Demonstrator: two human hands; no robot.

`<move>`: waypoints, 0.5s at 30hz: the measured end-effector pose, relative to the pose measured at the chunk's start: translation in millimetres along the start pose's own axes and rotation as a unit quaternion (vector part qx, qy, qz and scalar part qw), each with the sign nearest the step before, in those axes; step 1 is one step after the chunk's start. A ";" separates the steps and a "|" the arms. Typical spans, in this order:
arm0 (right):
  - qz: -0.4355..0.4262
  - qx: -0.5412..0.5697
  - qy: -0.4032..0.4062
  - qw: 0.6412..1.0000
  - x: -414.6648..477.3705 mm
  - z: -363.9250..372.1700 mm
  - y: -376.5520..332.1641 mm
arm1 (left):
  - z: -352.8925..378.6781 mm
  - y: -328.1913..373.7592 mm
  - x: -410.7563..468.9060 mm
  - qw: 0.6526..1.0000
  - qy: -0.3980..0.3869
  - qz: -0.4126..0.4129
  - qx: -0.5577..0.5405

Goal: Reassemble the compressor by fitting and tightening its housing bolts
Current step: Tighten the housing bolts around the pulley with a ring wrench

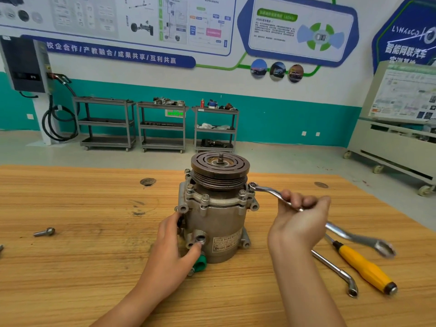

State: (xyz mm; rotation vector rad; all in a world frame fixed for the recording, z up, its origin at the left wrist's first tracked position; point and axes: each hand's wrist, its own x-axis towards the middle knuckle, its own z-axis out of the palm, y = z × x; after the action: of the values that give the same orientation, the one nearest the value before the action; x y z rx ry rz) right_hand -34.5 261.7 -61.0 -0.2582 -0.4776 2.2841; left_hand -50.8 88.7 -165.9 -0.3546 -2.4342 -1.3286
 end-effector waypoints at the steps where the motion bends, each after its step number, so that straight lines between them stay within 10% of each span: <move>1: -0.013 -0.007 -0.007 1.000 -11.6 -2.0 2.8 | 0.2 0.2 -0.2 1.000 0.001 -0.001 -0.001; 9: -0.031 0.017 -0.079 0.996 11.4 49.9 -45.9 | 0.3 1.1 -0.4 1.000 0.000 -0.010 0.001; 15: 0.118 -0.083 -0.028 0.989 57.0 58.7 -25.3 | 2.2 -0.9 0.5 1.000 0.005 -0.011 0.007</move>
State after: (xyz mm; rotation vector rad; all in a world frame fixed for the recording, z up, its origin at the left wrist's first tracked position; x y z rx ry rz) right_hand -75.9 304.3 0.7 -0.3503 -0.7007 2.4884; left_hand -52.0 90.1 -167.5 -0.3188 -2.4445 -1.3178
